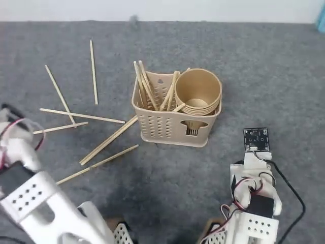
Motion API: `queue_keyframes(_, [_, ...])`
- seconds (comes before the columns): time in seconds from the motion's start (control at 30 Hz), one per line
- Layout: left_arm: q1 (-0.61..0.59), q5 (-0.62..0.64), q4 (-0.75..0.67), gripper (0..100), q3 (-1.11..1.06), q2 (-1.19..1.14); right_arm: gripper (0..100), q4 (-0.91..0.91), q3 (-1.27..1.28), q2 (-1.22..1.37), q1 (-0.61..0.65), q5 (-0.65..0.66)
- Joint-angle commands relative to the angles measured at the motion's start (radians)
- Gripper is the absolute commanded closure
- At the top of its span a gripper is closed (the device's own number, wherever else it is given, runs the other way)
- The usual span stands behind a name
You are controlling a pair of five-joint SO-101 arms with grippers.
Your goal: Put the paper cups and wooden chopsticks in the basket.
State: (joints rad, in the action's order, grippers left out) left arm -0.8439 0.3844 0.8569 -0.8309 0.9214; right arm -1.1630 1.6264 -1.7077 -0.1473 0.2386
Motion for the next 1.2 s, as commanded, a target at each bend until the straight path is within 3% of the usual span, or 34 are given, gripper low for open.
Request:
queue_keyframes(0.0, [-0.087,0.055,-0.097,85,-0.071,-0.080,99.2,-0.007,-0.009,-0.015,0.002,0.011])
queue_keyframes(0.33, [-0.123,0.057,-0.089,85,0.220,-0.647,99.2,-0.010,-0.009,-0.015,0.002,0.011])
queue_keyframes(0.43, [-0.152,0.107,-0.078,85,0.343,-0.792,99.2,-0.010,-0.009,-0.015,0.002,0.011])
queue_keyframes(0.7, [-0.169,0.167,0.137,85,0.679,-1.142,99.2,-0.010,-0.009,-0.015,0.002,0.011])
queue_keyframes(1.0, [-0.164,0.224,0.295,85,0.969,-1.409,99.2,-0.010,-0.009,-0.015,0.002,0.011])
queue_keyframes(1.17, [-0.161,0.227,0.301,85,1.061,-1.491,99.2,-0.010,-0.009,-0.015,0.002,0.011])
